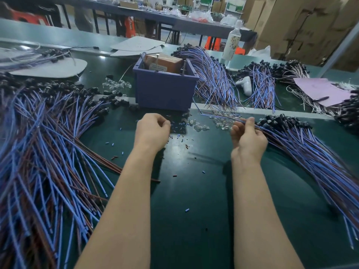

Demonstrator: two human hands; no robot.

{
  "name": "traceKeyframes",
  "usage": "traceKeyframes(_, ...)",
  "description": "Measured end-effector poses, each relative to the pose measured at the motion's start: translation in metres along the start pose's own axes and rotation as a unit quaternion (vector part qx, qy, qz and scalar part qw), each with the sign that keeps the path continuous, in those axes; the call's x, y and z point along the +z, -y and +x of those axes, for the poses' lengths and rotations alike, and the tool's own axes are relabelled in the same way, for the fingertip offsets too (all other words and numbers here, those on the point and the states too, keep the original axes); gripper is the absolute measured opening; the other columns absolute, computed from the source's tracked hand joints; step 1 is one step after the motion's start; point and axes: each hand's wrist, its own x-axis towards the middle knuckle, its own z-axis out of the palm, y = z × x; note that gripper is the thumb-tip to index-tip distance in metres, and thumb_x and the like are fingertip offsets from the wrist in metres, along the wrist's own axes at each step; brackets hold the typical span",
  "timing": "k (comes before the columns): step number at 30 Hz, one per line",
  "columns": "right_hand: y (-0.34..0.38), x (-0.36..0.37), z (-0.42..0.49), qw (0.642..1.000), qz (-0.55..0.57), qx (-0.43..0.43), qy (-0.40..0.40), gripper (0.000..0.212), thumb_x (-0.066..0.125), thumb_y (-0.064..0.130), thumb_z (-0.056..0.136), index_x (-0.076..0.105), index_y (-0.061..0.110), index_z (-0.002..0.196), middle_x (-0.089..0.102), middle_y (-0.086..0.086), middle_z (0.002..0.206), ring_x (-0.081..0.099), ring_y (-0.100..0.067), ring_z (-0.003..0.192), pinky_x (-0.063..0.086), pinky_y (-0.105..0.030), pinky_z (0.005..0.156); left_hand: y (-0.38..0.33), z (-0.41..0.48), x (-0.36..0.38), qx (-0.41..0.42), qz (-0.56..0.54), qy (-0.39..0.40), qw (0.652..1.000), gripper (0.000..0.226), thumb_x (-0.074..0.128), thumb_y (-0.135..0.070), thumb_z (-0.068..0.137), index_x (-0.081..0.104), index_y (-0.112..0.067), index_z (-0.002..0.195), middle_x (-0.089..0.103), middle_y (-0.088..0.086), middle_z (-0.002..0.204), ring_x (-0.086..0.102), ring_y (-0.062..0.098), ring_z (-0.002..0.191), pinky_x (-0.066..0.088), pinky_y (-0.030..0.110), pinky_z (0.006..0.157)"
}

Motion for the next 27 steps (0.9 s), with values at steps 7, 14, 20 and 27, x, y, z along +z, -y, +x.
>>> traceKeyframes(7,-0.012,0.008,-0.008,0.998,-0.037,0.028,0.042,0.031,0.048,0.019,0.099,0.055,0.009,0.07,0.06,0.007,0.044,0.054,-0.001,0.039,0.047,-0.014,0.043,-0.006,-0.007,0.012,0.01,-0.023,-0.023,0.999,0.024,0.048,-0.012,0.093,0.067,-0.017,0.107,0.067,0.0,0.105,0.056,0.013,0.089,0.039,0.019,0.078)
traceKeyframes(14,-0.014,0.014,-0.015,0.98,0.063,0.174,0.067,0.03,0.05,0.016,0.098,0.057,0.002,0.072,0.064,-0.002,0.049,0.058,-0.005,0.04,0.048,-0.014,0.042,-0.015,-0.012,0.018,0.027,-0.125,0.056,0.99,0.022,0.055,-0.033,0.094,0.068,-0.016,0.096,0.067,-0.003,0.085,0.06,0.007,0.076,0.044,0.019,0.069)
traceKeyframes(20,-0.021,0.018,-0.02,0.972,0.009,0.218,0.09,0.026,0.053,0.014,0.096,0.056,0.002,0.073,0.064,-0.004,0.049,0.059,-0.006,0.04,0.049,-0.014,0.041,-0.023,-0.011,0.021,-0.035,-0.38,0.007,0.924,0.01,0.052,-0.017,0.097,0.06,-0.015,0.091,0.057,-0.004,0.07,0.049,-0.006,0.044,0.041,0.009,0.047)
traceKeyframes(27,-0.021,0.017,-0.019,0.981,0.01,0.162,0.103,0.022,0.05,0.01,0.097,0.058,0.003,0.078,0.065,-0.001,0.052,0.06,-0.006,0.044,0.052,-0.015,0.047,-0.011,-0.009,0.024,-0.033,-0.313,-0.021,0.949,0.028,0.054,-0.014,0.096,0.062,-0.011,0.07,0.063,0.001,0.061,0.059,0.003,0.048,0.053,0.022,0.061)
